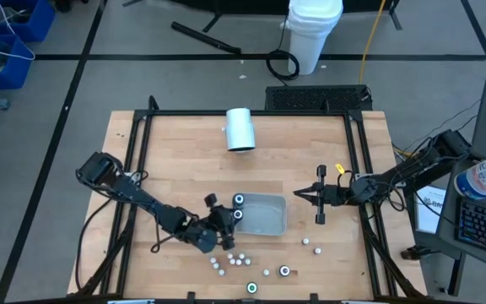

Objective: Pick & Place food coloring
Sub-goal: Put the large black food coloring bottle into the gray bin

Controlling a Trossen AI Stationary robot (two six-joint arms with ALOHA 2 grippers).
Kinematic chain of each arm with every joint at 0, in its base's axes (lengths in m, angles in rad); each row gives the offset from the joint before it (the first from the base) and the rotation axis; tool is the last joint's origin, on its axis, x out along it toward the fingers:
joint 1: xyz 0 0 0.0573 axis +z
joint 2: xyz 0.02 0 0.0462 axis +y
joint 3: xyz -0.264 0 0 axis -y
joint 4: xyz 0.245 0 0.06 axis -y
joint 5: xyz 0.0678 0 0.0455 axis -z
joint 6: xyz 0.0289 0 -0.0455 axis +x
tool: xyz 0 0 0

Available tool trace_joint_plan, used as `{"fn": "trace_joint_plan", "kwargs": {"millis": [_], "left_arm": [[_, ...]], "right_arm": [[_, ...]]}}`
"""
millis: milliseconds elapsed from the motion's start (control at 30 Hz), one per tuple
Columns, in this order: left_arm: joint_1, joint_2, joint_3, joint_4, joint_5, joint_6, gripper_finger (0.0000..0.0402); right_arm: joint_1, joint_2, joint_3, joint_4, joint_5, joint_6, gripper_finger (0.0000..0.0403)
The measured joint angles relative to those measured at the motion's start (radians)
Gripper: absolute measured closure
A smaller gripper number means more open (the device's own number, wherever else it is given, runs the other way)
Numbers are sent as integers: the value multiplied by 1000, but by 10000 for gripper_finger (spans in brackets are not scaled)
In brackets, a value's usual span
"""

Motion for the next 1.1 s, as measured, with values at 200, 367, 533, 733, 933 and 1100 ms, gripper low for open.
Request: {"fn": "trace_joint_plan", "kwargs": {"millis": [200,367,533,733,933,1100], "left_arm": [[-4,0,-30,68,-1,-6,270],[-4,0,-46,75,10,-2,270],[0,0,-46,76,29,8,270],[3,14,-46,88,44,29,270],[16,71,-44,147,47,47,270],[21,85,-44,167,68,58,270]], "right_arm": [[0,0,0,0,0,0,403],[0,0,0,0,1,0,403],[0,0,0,0,1,0,403],[0,0,0,-1,1,0,403],[0,0,0,-7,1,0,403],[0,0,0,-8,1,0,403]]}}
